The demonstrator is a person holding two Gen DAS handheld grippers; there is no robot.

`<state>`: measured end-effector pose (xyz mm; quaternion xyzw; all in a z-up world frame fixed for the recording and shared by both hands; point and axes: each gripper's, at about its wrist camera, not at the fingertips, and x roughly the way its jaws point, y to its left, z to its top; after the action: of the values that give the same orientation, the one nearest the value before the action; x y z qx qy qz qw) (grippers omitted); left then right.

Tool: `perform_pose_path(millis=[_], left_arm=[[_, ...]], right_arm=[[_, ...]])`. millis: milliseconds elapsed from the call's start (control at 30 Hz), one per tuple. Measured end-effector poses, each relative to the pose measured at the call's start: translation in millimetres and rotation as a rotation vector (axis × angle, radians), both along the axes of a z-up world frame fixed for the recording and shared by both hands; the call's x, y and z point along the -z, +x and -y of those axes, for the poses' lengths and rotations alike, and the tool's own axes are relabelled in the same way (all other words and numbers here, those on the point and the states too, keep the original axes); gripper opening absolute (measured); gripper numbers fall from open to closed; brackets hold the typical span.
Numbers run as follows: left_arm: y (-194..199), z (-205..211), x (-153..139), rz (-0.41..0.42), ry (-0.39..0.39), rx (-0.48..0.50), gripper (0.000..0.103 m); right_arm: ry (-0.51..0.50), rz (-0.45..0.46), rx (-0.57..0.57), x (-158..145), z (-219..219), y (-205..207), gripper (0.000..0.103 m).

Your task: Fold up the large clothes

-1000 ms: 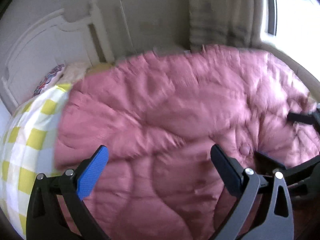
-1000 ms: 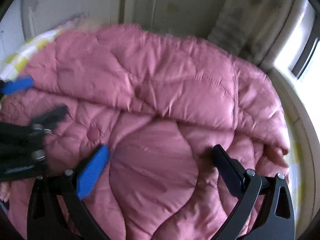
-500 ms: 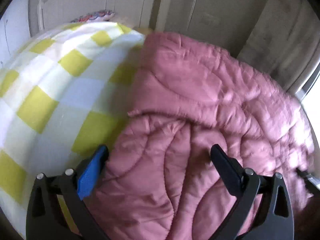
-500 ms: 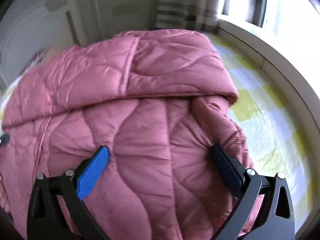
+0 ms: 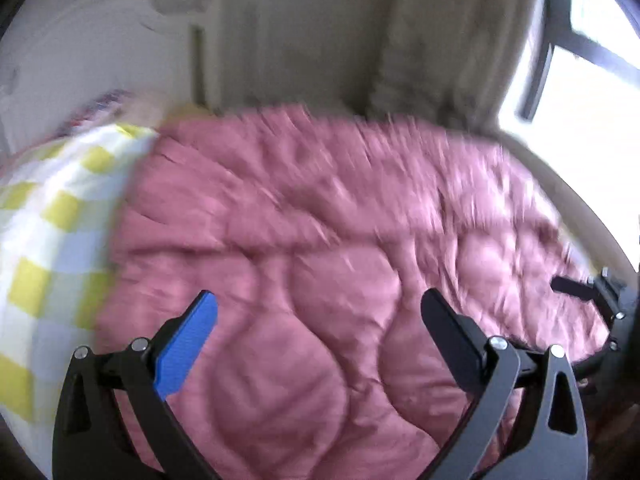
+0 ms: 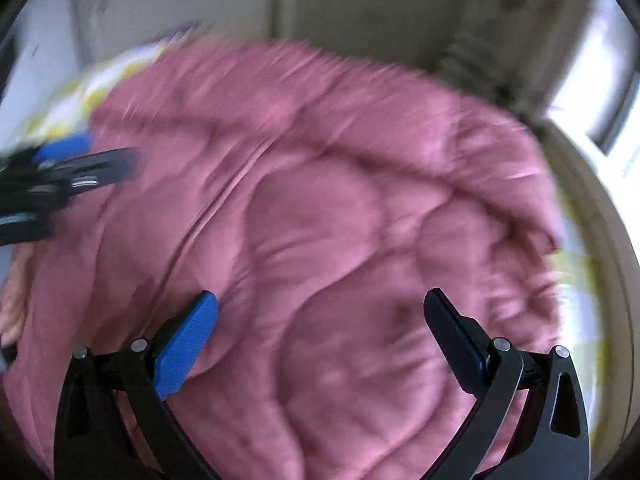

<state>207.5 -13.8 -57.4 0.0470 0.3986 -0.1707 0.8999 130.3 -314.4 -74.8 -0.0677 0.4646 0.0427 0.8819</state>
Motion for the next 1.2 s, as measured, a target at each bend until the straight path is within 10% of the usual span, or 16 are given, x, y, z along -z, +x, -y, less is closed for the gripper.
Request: perform_pose_path(millis=[67, 267, 433, 567, 867, 1067, 1200], left_arm=[[10, 16, 27, -0.073, 0.117, 0.014, 0.101], [8, -7, 24, -0.044, 0.105, -0.041, 0.101], [6, -61, 23, -0.028, 0.078, -0.248, 0.101], [11, -90, 22, -0.069, -0.029, -0.330, 0.101], [-5, -76, 8, 0.037, 0.077, -0.372, 0.101], [-20, -40, -12, 0.029, -0.056, -0.144, 0.101], [-25, 5, 25, -0.054, 0.154, 0.000, 0.101]], right_arm=[[0.055, 0.015, 0.023, 5, 3, -4, 0.099], [0.059, 0.013, 0.087, 1, 31, -3, 0.098], [0.028, 0.060, 0.389, -1, 97, 0, 0.099], [0.182, 0.026, 0.518, 10, 140, -9, 0.099], [0.122, 0.102, 0.463, -7, 118, -22, 0.099], [0.032, 0.061, 0.067, -19, 27, -30, 0.099], [0.038, 0.026, -0.017, 8, 0, -28, 0.099]])
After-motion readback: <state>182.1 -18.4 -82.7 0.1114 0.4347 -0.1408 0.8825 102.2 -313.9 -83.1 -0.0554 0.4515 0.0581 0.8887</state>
